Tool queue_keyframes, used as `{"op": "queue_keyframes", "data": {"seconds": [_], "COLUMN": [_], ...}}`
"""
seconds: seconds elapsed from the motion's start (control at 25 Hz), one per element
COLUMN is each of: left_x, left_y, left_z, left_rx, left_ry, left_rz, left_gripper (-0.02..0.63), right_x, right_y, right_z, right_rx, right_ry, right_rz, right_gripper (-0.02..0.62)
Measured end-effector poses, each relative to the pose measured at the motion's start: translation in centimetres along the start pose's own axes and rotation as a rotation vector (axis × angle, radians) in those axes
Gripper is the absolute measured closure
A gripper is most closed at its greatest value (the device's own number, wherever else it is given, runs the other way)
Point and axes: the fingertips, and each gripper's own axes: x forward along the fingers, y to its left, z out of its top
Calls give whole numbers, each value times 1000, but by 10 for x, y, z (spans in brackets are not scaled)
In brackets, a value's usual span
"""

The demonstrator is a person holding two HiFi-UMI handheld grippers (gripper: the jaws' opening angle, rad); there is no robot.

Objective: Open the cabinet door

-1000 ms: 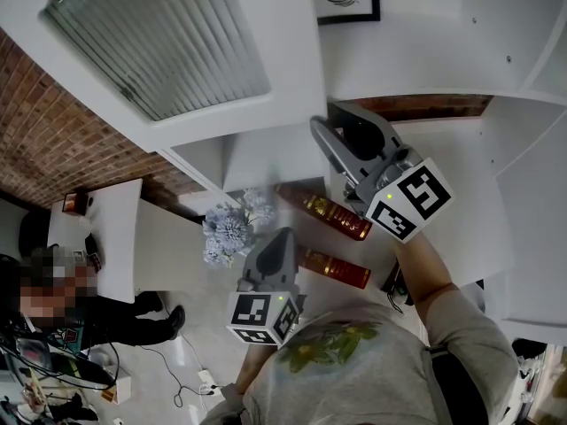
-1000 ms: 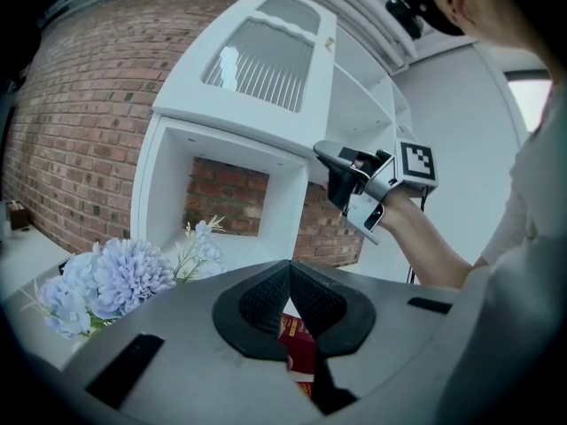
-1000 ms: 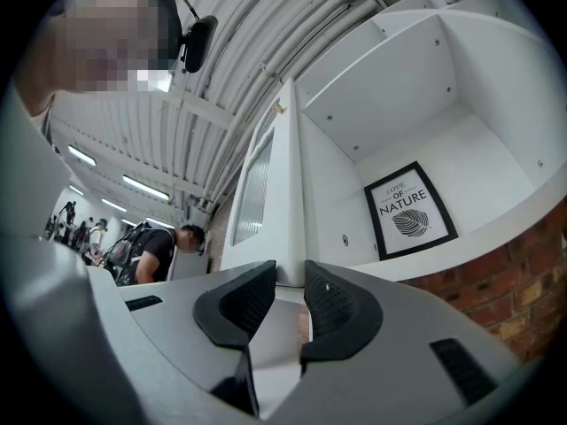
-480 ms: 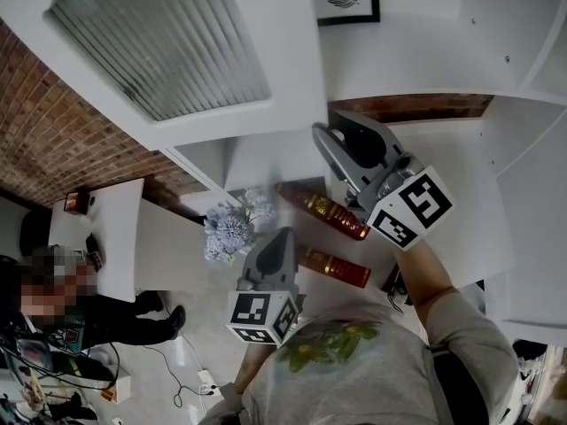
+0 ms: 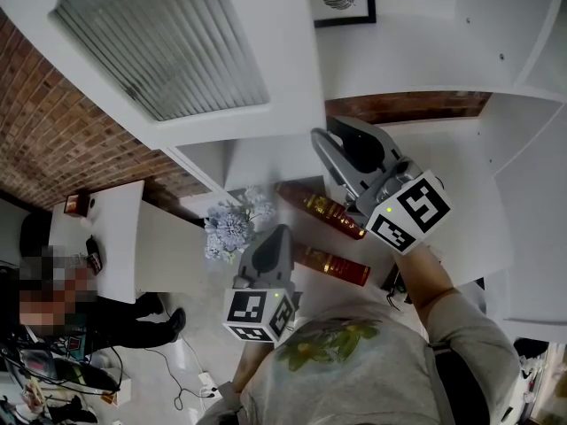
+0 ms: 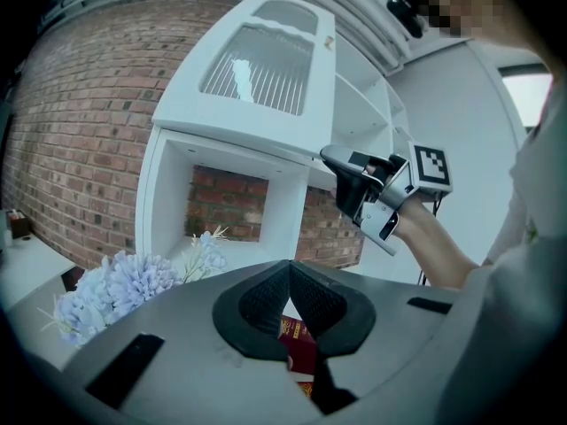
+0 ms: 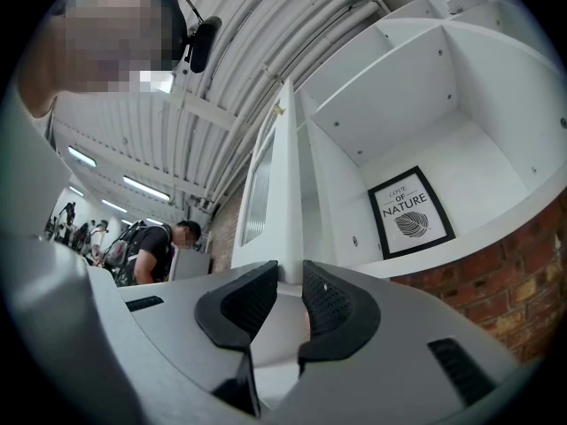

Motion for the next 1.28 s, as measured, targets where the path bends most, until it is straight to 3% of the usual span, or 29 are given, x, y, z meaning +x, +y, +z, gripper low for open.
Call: {"op": "queue_keyframes", "data": {"seconds": [1.04, 1.28], "left_x": [-40, -53], "left_y": [1, -3], "left_z": [4, -3], "left_rx": [-2, -20], "left_ry": [-50, -27], "left_rz": [22, 31], "left_gripper": [595, 595], "right_x": [-19, -25], "right_y": [35, 46], "right_z": [7, 8], "right_rx": [-38, -63], "right_ry": [33, 48], "right_rz": [-51, -78], "right_gripper": [506, 506]}}
